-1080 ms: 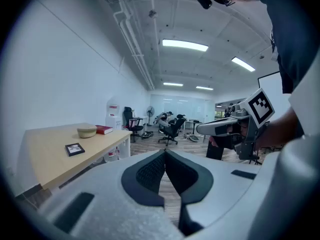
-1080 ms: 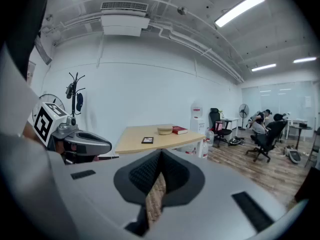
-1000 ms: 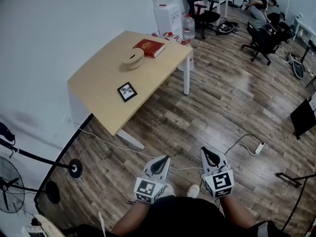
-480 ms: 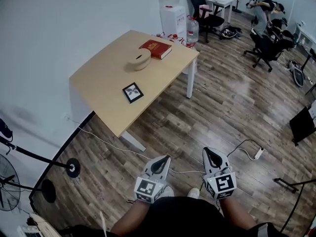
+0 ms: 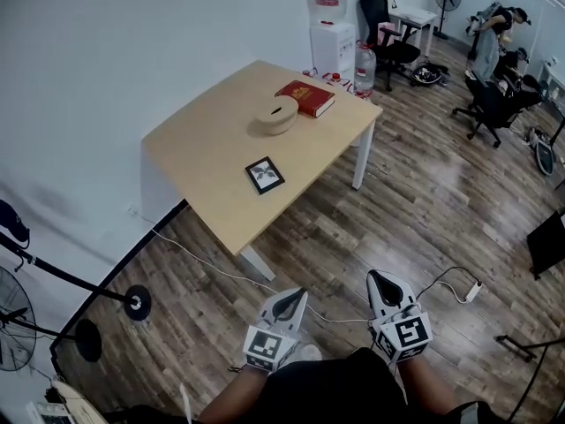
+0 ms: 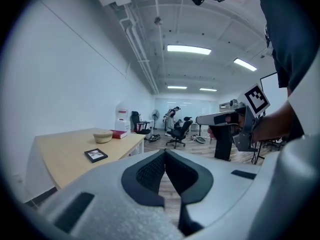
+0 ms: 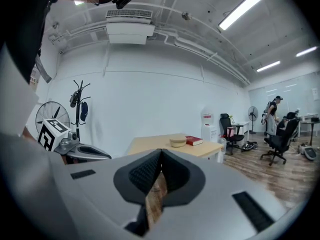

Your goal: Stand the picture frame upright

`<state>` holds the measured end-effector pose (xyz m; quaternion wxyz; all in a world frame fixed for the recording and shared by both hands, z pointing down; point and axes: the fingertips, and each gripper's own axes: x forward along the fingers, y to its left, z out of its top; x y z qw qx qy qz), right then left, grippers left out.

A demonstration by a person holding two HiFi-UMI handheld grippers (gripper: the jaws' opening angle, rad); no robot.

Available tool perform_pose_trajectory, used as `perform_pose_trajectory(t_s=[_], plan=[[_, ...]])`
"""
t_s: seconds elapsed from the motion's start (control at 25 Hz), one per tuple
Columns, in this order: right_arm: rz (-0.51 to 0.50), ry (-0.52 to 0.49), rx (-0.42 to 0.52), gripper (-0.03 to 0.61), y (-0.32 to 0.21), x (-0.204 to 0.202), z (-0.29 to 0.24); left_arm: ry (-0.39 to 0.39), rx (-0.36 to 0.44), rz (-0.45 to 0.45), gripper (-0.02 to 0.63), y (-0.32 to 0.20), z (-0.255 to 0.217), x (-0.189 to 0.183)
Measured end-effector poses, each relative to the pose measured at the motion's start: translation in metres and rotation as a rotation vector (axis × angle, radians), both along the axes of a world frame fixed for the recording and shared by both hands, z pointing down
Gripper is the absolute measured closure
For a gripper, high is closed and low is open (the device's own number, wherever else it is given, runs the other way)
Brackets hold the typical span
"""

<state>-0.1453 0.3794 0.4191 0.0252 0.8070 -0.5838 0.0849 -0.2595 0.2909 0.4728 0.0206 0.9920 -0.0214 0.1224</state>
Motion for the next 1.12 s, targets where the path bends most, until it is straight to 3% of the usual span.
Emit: perform_pose_trajectory(t_s=[0.24,0.52,0.8,1.12], plan=[[-0.028,-0.027,0.002,0.569,-0.026,-0.011,0.002,-0.005,-0.034,-0.046,0.614,-0.031,0.001,-0.018],[-0.059,-0.003,-0.030,0.569,-0.058,0.007,0.010,-0.011,-0.061,-0.102,0.614,-0.059,0.013,-0.006],[-0.133,-0.018,-0.022,0.569,-0.102,0.052,0.011,0.014,-0.051,-0.159,0.614,-0.095,0.001,0.041],[-0.168,-0.012,-0.005,0.569,-0.138,0.133,0.008,0.000,-0.040,-0.232,0.614,-0.125,-0.003,0.108]])
